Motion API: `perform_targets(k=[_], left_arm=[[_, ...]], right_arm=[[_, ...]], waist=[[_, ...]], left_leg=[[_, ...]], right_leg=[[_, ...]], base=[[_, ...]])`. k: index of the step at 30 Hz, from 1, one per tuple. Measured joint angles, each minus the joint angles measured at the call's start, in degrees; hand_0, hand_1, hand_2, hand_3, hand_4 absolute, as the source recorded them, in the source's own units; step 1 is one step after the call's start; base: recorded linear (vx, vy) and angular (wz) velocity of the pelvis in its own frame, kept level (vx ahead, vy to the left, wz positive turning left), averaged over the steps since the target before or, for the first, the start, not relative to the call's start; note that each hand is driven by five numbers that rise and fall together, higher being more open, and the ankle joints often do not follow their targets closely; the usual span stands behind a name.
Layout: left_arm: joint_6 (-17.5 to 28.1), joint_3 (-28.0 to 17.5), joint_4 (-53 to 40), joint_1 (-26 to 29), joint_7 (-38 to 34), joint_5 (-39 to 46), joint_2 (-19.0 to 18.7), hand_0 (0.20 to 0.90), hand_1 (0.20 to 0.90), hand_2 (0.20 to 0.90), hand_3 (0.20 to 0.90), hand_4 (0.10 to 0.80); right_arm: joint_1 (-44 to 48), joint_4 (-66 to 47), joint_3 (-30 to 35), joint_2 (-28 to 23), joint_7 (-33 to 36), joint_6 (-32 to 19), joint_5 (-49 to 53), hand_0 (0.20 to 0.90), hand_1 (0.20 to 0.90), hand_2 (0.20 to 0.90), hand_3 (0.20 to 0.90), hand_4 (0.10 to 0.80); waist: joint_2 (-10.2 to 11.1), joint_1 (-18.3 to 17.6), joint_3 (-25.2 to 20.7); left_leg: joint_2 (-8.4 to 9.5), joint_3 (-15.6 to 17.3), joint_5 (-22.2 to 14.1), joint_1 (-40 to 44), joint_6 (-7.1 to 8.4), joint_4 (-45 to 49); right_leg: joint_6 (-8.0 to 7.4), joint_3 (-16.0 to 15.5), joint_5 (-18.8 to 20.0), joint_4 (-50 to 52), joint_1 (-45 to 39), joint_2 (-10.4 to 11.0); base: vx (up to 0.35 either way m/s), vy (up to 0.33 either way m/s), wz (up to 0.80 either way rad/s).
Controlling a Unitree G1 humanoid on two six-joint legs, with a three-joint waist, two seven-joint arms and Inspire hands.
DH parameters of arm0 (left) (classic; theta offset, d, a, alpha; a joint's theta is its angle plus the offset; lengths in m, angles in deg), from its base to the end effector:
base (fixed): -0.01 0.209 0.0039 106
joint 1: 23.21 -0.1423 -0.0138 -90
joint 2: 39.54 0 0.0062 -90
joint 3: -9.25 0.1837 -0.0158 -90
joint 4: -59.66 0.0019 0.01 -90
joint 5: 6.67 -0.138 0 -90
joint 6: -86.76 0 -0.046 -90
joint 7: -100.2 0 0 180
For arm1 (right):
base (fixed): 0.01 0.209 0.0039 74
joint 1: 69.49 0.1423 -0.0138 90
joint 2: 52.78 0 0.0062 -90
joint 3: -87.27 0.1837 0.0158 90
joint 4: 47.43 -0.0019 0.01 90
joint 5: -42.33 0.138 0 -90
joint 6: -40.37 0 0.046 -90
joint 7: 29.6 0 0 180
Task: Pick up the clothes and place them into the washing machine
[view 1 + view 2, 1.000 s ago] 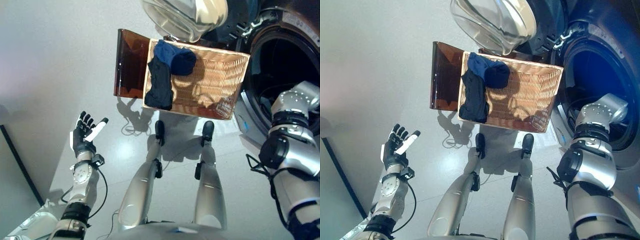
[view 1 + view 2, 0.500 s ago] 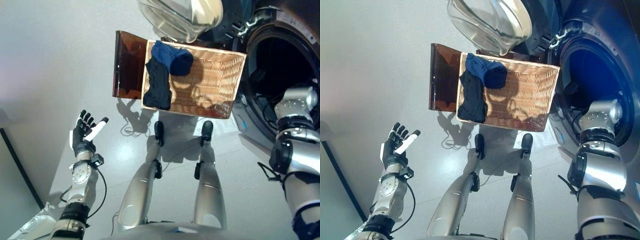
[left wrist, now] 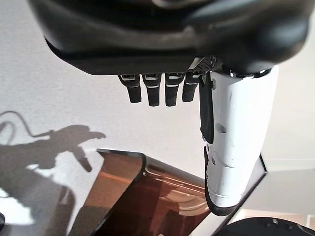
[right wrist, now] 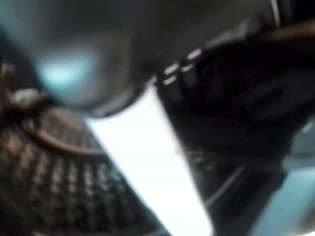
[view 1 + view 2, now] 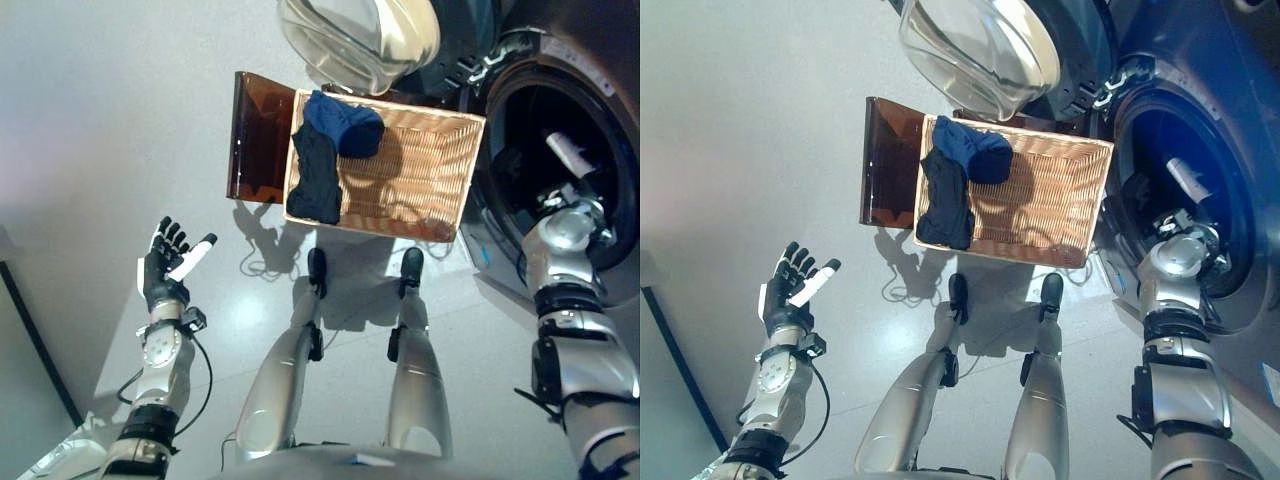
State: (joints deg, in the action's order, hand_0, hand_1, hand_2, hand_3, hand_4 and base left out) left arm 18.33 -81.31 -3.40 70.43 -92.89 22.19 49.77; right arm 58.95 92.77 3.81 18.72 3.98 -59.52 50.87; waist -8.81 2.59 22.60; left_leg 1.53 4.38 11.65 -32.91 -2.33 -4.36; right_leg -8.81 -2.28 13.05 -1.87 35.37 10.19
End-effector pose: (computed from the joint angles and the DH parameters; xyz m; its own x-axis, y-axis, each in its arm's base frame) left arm 0.2001 0.2296 0.0013 0.9089 0.4135 -0.0544 -0.4166 0.8937 -0.1663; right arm 0.3019 -0.3040 0.1236 0.6189 -0.7466 0.2440 0.7854 0.5901 -0.1866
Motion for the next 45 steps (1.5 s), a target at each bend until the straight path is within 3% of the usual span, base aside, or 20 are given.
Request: perform_targets(k=[4,12,21,31,45], left_arm=[[0.12,-0.92,-0.05,0.0,0.62,-1.34,0.03,0.9,0.9,0.9,0.9,0.8],[0.12,-1.14,-0.06,-0.04,0.68,-1.95,0.03,0.9,0.9,0.9,0.9,0.8],[0.12,-1.35,-0.2,-0.28,1.08,-2.17,0.04,0.9,0.9,0.9,0.9,0.8],[0.12,-1.35,-0.34,-0.53,1.68,-2.25,0.06,0.9,0.9,0.9,0.9,0.8],[0.11,-1.37,-0.42,-0.47,1.67,-2.44,0.05,0.9,0.9,0.9,0.9,0.8]], right_arm=[[-0.76,1.15,-2.93,-0.09,0.01,2.33,-8.48,0.9,0.9,0.9,0.9,0.8],[-2.8,1.39,-4.35,-0.2,0.12,3.93,-15.79,0.9,0.9,0.9,0.9,0.8],[-0.99,11.8,-9.38,-0.72,-0.01,9.47,-25.11,0.9,0.9,0.9,0.9,0.8],[0.56,16.91,-11.39,-0.06,-1.11,9.85,-23.65,0.9,0.9,0.9,0.9,0.8],[-0.77,14.21,-11.1,0.28,-1.22,9.83,-23.84,0.9,0.9,0.9,0.9,0.8]], waist=[[0.01,-0.26,-0.01],[0.25,-0.28,-0.15],[0.41,-0.03,-0.56],[0.36,0.3,-0.66],[0.27,1.23,-0.73]], left_leg=[[-0.06,0.0,-0.02,0.35,-0.02,0.09],[-0.07,0.0,-0.04,0.37,-0.03,0.18],[-0.1,-0.03,-0.09,0.34,-0.06,0.05],[-0.13,-0.02,-0.09,0.34,-0.05,0.02],[-0.14,0.05,-0.08,0.49,-0.05,0.13]], right_leg=[[-0.01,-0.02,-0.28,0.69,-0.05,-0.02],[-0.02,0.0,-0.32,0.8,-0.02,0.0],[0.03,-0.06,-0.37,0.75,0.03,-0.01],[0.03,-0.06,-0.36,0.74,0.06,-0.03],[0.04,-0.02,-0.35,0.8,-0.01,-0.02]], base=[[0.0,0.0,0.0],[0.0,0.0,-0.01],[0.006,-0.003,0.01],[0.0,0.0,0.0],[-0.001,-0.004,0.0]])
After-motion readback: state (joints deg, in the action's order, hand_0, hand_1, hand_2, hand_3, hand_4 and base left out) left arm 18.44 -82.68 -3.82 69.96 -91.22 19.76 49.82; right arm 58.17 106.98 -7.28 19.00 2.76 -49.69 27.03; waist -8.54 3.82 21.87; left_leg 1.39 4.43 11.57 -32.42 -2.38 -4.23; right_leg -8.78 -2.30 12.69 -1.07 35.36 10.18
